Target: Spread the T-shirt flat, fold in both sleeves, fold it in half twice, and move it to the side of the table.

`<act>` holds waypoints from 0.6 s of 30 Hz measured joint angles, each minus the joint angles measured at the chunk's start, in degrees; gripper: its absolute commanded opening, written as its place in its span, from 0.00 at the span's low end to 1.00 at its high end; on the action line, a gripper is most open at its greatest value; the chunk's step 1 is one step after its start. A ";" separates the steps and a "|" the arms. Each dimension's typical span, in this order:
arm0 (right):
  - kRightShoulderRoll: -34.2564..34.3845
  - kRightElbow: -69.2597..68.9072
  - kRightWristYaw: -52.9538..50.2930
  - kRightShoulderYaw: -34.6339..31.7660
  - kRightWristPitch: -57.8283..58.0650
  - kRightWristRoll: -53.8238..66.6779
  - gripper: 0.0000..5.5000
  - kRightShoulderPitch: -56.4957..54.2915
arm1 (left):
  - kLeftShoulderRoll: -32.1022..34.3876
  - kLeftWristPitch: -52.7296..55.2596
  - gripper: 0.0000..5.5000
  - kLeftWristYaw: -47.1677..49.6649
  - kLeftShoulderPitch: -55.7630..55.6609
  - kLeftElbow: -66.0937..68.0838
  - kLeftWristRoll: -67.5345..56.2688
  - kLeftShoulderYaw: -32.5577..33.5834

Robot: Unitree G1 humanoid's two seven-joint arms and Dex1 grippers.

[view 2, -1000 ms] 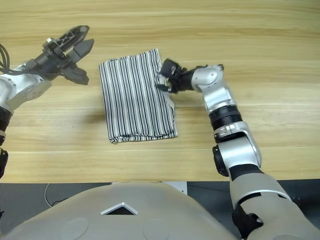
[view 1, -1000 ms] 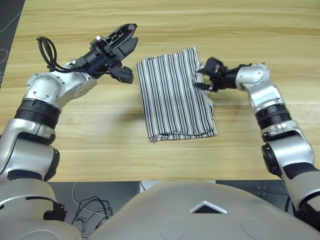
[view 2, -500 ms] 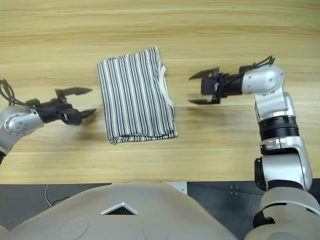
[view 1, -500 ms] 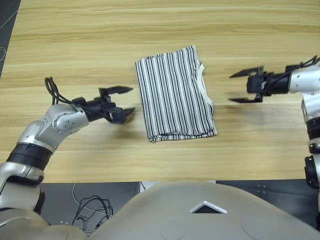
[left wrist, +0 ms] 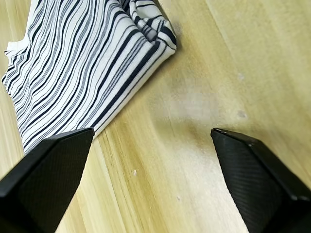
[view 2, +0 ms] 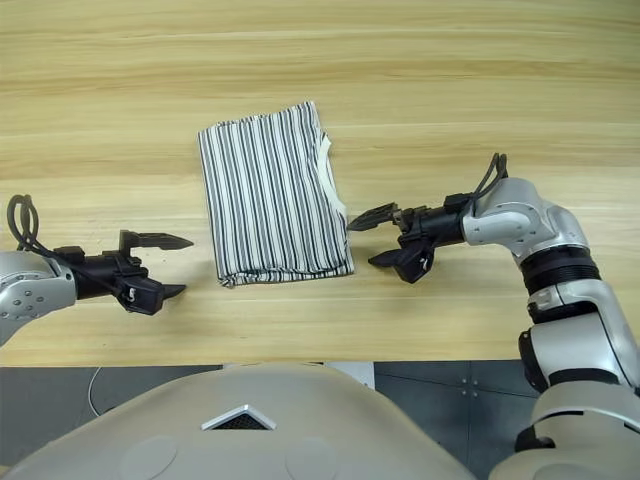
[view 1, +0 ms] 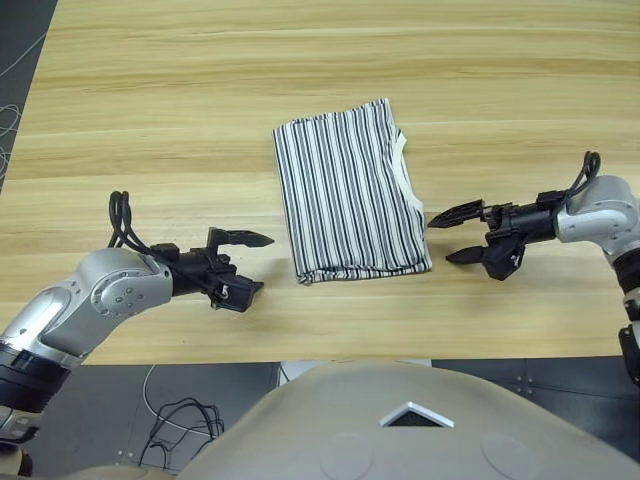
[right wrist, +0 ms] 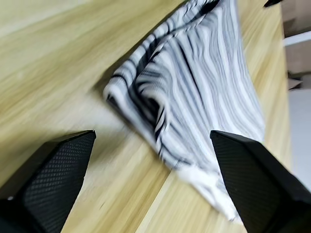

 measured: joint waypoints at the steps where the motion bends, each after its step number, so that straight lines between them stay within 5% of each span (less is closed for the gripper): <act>1: 0.50 0.34 -1.52 0.21 -0.61 -0.93 0.80 -0.09 | -0.68 -0.07 0.81 -0.17 -0.41 0.03 0.56 0.00; 11: 4.49 2.18 -13.34 2.92 -1.85 -7.75 0.80 -0.86 | -8.54 -5.05 0.81 -0.73 -6.72 4.71 4.91 -2.80; 18: 4.92 2.74 -18.92 5.15 -1.70 -11.07 0.76 -2.00 | -13.77 -9.51 0.60 -0.25 -11.60 10.15 7.10 -6.19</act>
